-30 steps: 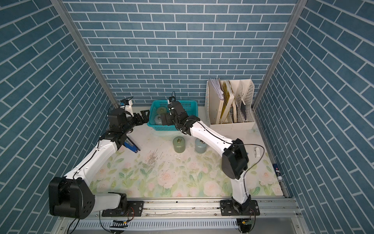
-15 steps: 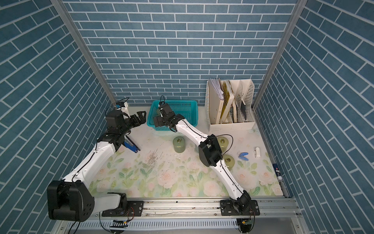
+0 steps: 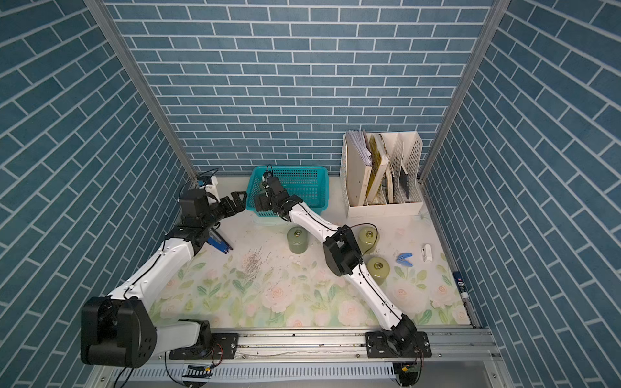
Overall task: Take the tea canister out of the basket
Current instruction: Adjust the tea canister in the basket.
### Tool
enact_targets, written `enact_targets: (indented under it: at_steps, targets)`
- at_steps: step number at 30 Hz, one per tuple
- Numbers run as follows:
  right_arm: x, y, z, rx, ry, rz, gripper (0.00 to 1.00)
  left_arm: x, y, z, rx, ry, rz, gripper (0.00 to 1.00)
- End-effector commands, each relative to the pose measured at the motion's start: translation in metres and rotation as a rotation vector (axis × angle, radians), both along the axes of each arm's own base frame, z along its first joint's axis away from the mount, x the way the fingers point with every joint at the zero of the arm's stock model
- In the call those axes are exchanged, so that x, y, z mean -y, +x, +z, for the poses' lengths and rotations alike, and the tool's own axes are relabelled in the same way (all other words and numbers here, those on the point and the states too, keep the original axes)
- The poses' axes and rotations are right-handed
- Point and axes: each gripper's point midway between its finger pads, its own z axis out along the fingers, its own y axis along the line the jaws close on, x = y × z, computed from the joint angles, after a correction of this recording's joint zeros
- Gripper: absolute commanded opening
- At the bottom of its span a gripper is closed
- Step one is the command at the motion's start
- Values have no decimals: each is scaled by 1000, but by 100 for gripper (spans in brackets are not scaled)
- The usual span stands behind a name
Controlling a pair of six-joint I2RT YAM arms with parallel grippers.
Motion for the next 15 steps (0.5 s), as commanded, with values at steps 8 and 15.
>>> enact_targets:
  at_steps: [8,15]
  targets:
    - [5,15,-24,46,-55,-32,95,-3,-7,15,53,8,6,100]
    - [35,17,-48,-24,-120,-64,93,-5,-11,20,67,18,12,100]
